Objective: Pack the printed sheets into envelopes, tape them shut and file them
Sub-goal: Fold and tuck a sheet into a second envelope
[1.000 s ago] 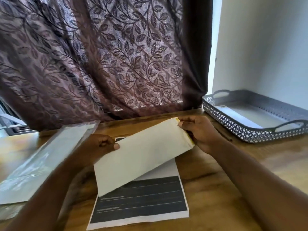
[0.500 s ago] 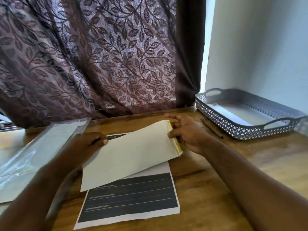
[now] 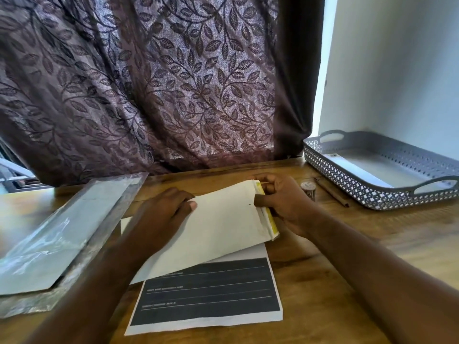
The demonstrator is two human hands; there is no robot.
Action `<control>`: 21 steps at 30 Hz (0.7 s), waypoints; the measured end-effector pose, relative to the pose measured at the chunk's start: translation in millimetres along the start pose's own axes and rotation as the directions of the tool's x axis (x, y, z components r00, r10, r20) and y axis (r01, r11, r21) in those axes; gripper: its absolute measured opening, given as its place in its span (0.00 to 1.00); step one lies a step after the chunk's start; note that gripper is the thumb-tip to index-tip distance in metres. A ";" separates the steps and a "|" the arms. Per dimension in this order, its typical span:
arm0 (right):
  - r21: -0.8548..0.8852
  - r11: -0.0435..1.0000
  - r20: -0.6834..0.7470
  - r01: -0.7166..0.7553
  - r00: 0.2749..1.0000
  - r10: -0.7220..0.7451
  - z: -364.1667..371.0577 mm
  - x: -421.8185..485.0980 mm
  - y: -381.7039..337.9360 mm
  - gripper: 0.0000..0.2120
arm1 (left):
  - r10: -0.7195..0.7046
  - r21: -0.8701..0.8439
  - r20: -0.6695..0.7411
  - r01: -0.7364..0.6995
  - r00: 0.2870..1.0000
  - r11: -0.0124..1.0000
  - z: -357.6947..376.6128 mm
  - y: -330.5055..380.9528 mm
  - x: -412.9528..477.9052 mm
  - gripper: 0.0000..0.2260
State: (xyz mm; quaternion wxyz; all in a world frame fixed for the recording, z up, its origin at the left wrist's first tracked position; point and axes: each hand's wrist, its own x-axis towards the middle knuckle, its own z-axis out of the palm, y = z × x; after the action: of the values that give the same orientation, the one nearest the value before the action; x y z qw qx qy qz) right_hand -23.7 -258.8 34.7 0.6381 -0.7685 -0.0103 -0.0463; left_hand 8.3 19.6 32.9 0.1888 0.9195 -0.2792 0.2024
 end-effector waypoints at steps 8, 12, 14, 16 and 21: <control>-0.512 0.858 -0.374 -0.040 0.910 -0.181 0.4 -2.8 -4.8 0.20 | 0.059 -0.029 -0.146 -0.064 0.987 0.998 1.1 19.1 -0.3 0.15; -0.450 0.892 -0.397 -0.054 0.906 -0.146 -0.4 -7.0 -9.4 0.20 | 0.089 -0.010 -0.168 -0.092 0.982 0.996 0.2 22.3 -1.3 0.17; -0.354 0.935 -0.372 -0.033 0.922 -0.108 2.1 -9.5 -10.8 0.18 | 0.076 0.005 -0.143 -0.076 0.987 0.997 0.0 21.2 -1.8 0.21; -0.279 0.960 -0.344 -0.017 0.935 -0.083 3.5 -10.8 -12.0 0.17 | 0.066 0.023 -0.129 -0.064 0.989 0.998 0.7 19.7 -2.5 0.20; -0.076 0.997 -0.180 0.034 0.983 -0.047 4.6 -12.4 -14.8 0.13 | 0.046 0.028 -0.176 -0.042 0.983 0.999 -0.8 19.6 -1.4 0.14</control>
State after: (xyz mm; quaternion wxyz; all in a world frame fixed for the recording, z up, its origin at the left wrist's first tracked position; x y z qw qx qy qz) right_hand -36.9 -251.0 47.3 0.6070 -0.7834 0.0340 -0.1293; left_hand -4.6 5.4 37.5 0.1970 0.8938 -0.2790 0.2907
